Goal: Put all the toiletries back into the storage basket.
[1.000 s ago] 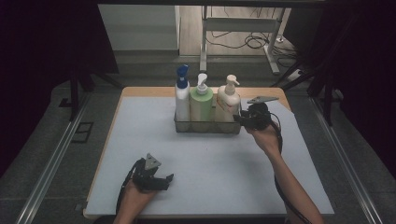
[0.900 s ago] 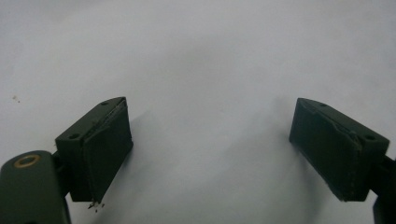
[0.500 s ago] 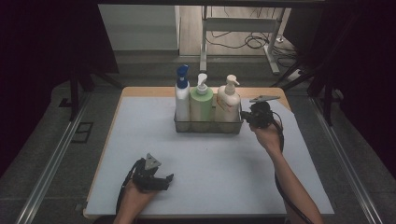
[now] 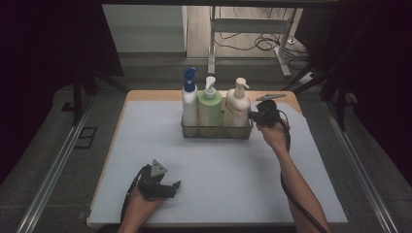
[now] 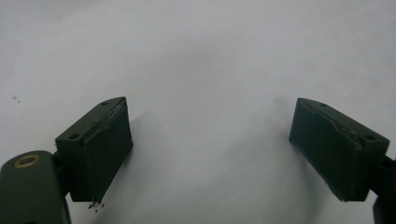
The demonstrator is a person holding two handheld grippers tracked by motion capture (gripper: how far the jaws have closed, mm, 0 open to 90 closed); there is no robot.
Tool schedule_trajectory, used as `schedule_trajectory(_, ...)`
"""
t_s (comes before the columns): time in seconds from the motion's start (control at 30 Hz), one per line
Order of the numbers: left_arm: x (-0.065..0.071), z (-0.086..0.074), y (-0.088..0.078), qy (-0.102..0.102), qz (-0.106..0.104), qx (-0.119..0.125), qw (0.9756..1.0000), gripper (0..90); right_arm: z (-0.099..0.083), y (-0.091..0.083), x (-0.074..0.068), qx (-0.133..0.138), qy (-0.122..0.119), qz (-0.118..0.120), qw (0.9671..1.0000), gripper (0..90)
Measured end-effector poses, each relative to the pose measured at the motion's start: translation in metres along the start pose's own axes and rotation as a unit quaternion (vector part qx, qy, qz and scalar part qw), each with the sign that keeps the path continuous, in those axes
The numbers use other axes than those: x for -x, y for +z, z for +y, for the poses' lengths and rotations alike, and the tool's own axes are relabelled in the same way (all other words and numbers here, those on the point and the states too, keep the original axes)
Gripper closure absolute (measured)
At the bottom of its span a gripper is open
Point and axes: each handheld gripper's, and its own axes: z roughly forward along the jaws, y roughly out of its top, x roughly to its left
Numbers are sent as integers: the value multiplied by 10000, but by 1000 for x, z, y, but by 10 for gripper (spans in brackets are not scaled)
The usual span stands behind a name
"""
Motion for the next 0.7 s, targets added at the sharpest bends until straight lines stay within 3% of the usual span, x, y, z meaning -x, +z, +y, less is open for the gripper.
schedule_trajectory(0.7,0,0,0,-2,-2,-2,10000,125,-4,24,-1,-256,57,-1,9997,898)
